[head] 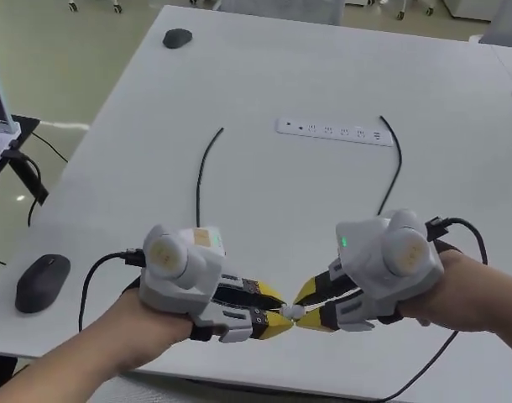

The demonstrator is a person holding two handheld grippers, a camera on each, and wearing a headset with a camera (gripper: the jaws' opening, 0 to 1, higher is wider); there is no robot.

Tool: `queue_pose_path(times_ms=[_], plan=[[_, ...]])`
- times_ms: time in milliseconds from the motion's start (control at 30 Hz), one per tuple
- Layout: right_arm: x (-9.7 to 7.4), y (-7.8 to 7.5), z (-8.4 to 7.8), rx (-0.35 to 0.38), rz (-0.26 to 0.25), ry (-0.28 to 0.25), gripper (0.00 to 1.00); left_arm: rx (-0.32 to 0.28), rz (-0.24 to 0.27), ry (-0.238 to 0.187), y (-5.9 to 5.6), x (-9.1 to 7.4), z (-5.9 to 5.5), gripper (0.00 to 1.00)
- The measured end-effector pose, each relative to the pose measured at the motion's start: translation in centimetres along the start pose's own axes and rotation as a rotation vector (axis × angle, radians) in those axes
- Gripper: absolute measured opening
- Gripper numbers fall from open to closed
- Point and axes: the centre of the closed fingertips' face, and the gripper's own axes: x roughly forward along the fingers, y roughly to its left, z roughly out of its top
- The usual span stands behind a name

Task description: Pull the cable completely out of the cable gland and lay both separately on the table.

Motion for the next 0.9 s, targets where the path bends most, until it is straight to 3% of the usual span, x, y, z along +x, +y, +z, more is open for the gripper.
queue_pose_path(times_ms=[267,533,667,700,767,867,900], plan=[[0.4,-0.1,0.1,-0.059,-0.026,-0.031,0.07,-0.018,0.011,0.012,0.3,-0.2,-0.3,0.15],[-0.2,-0.7,0.5,0.023,-0.05,-0.127,0.08,-0.006,0.023,0.02,0.6,-0.3,0.4,0.15],[-1.2,-1.1,1.2,0.157,-0.027,-0.233,0.11,0.028,0.024,0.028,0.5,-0.3,0.9,0.14],[-1.5,-0.9,1.3,0.229,0.004,-0.27,0.15,0.036,0.024,0.027,0.5,-0.4,1.0,0.14],[-1.8,-1.2,0.8,0.32,0.016,-0.288,0.17,0.055,0.029,0.014,0.6,-0.6,1.6,0.14],[-2.8,-1.9,1.0,0.51,0.08,-0.389,0.1,0.097,0.031,0.022,0.5,-0.7,2.0,0.14],[-3.1,-1.9,1.2,0.543,0.106,-0.421,0.1,0.122,0.041,0.032,0.8,-0.7,1.9,0.14]])
